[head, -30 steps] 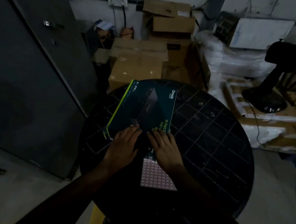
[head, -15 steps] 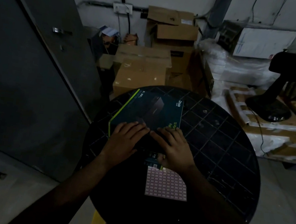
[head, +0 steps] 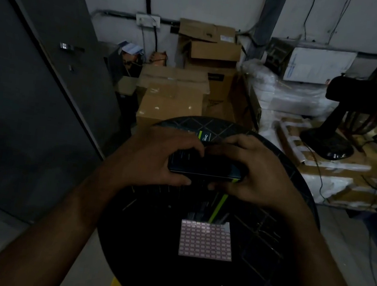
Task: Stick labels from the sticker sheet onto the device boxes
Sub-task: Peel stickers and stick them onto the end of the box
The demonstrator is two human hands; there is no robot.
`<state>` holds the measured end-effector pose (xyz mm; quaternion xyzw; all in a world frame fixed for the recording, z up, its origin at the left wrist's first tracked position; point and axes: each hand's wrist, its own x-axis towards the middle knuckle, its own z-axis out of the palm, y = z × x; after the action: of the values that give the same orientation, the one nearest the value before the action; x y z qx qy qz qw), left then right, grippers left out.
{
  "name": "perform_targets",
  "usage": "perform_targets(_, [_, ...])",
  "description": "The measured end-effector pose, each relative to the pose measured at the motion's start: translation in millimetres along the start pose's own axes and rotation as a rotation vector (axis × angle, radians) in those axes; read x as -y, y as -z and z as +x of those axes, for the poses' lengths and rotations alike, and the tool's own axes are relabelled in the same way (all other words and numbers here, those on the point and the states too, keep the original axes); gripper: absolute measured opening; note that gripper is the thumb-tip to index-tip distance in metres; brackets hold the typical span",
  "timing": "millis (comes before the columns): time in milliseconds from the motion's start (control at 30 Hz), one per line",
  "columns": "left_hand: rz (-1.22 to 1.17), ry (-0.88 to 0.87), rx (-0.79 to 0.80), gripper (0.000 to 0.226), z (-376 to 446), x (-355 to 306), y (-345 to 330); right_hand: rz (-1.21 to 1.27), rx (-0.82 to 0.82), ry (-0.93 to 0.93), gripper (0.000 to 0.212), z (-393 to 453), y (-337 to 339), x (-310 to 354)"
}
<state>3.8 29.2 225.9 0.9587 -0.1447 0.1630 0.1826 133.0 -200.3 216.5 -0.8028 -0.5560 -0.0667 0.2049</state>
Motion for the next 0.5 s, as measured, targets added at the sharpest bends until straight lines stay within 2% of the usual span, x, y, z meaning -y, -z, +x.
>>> perform_targets(100, [0.014,0.021,0.081,0.045,-7.5,-2.8,-16.1,0.089,0.06,0.03,0.06,-10.2,-12.3,-9.0])
perform_targets(267, [0.074,0.067,0.152,0.045,-22.0,6.2,-58.0,0.103,0.02,0.018,0.049,-32.1,-48.9,-17.4])
perform_targets(500, [0.052,0.09,0.159,0.046,-16.3,10.0,-62.5,0.135,0.035,0.017,0.05,-30.0,-47.2,-29.1])
